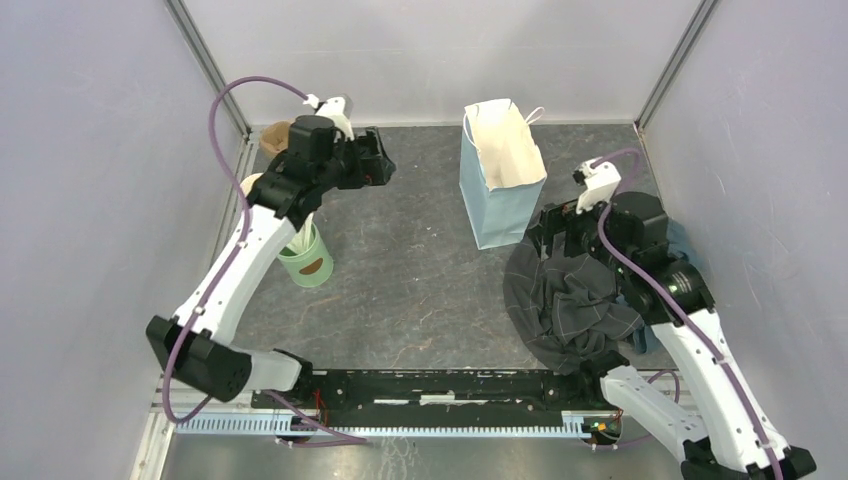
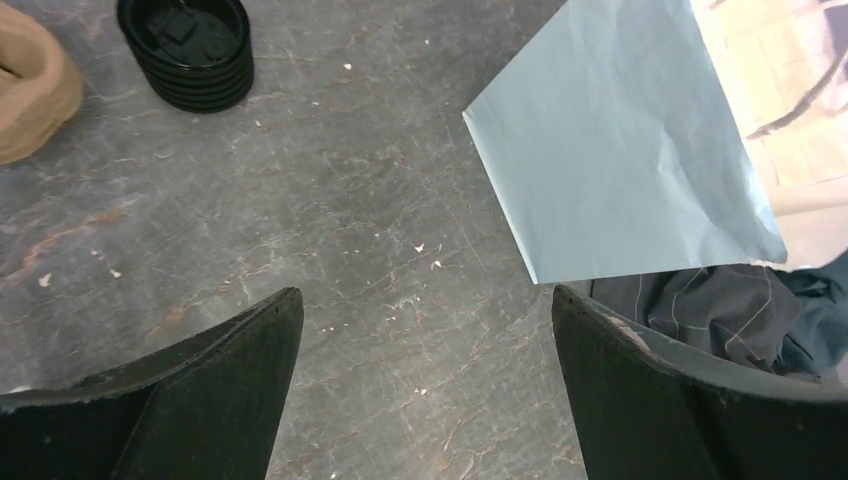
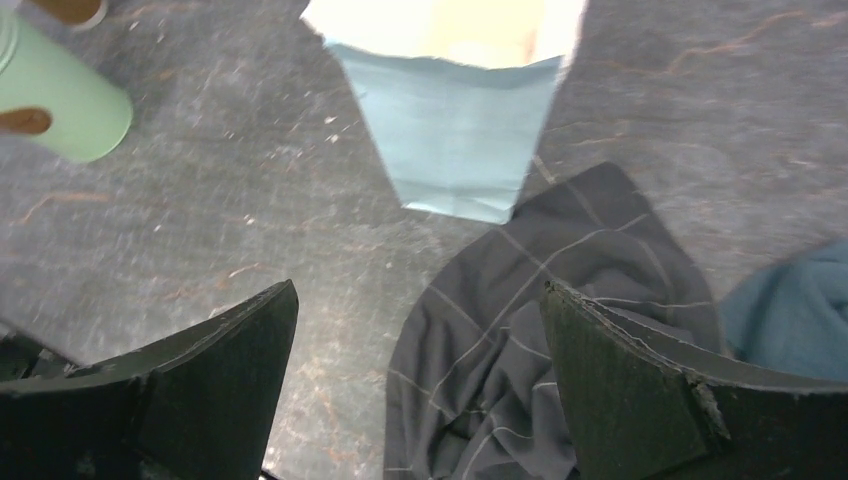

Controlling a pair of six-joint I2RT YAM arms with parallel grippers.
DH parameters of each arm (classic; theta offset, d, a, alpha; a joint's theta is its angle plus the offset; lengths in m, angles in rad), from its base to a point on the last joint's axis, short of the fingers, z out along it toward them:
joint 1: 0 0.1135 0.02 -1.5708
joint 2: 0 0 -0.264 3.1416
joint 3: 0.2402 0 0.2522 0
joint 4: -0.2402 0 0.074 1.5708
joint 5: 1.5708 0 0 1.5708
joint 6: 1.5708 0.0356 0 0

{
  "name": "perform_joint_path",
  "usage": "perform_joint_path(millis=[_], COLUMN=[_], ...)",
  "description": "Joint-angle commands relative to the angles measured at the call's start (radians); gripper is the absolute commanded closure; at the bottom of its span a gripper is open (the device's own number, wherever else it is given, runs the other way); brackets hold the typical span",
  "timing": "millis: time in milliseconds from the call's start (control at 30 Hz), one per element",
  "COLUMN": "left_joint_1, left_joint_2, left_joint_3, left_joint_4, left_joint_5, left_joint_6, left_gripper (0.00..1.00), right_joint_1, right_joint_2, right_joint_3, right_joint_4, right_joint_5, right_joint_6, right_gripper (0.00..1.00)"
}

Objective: Pack the takeout coffee

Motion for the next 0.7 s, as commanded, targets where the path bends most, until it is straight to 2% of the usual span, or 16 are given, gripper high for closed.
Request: perform_joint_path(millis=[0,133,300,400,500,667], left_joint_1=[-0.038,-0.055,-0.060,-0.061,-0.062,-0.061], left_joint_2=[0.103,0.212,0.280,0.283,0.271,0.248], left_joint_3=[0.109,0.190,0.232,0.238,0.229,0.228], left_joint_4=[-0.017,-0.088,-0.098,-0.099,-0.101,-0.134], left_joint_5=[0.015,-0.045,-0.037,-0.034,-0.043,-0.079], left_joint_6=[-0.023,-0.057,-0.080,-0.084,-0.075,-0.061], left_gripper=[0.00,0.00,0.00,0.00,0.00,0.00], right_joint_1=[0.013,0.074,0.210,0.324,0.424,0.470], right_joint_2=[0.072,0.131,0.171,0.218,0.321,0.540], right_joint_3=[-0.042,-0.095,-0.231,-0.292,-0.267,-0.138], right_joint_4=[0.045,0.096,0.314,0.458,0.497,0.467], right_joint_5=[-0.191,-0.207,-0.193,-0.138,-0.036,0.107], right_joint_6=[-0.006,0.029,0.077,0.038,-0.058,-0.189], right_gripper=[0.02,0.02,0.02,0.02,0.02,0.02])
